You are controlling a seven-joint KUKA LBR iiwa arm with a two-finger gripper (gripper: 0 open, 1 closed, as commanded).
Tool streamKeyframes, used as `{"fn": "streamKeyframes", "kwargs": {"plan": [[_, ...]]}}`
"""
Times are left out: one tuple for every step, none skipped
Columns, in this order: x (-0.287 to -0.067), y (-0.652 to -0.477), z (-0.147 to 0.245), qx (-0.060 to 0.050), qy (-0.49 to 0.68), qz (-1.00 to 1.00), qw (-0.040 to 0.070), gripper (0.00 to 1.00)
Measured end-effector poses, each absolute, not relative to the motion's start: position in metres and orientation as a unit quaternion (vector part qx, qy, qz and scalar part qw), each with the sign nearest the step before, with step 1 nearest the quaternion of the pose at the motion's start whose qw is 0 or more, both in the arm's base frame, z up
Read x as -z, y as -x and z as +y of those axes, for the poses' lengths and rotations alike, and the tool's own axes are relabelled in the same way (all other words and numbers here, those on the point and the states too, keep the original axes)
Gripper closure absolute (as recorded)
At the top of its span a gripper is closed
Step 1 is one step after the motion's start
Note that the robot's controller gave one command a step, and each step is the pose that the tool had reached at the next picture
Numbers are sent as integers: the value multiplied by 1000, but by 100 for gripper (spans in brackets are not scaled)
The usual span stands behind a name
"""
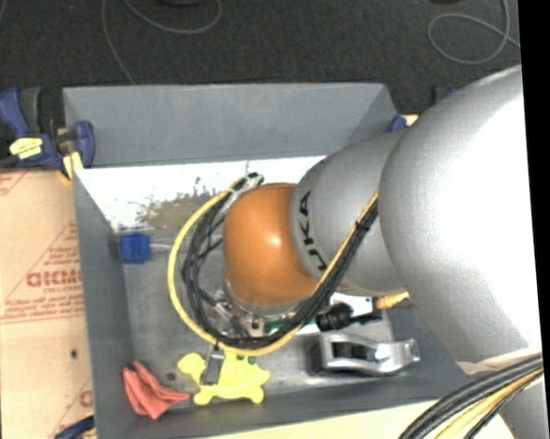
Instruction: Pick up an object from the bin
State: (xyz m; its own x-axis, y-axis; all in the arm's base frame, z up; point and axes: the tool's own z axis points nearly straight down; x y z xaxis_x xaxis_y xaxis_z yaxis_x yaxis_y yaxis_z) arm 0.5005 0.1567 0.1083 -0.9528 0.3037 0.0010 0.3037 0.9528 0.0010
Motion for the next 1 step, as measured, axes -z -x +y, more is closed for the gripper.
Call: {"fn": "streamKeyframes", "kwargs": {"plan": [[-100, -495, 145, 0, 111, -994, -1, 0]]}}
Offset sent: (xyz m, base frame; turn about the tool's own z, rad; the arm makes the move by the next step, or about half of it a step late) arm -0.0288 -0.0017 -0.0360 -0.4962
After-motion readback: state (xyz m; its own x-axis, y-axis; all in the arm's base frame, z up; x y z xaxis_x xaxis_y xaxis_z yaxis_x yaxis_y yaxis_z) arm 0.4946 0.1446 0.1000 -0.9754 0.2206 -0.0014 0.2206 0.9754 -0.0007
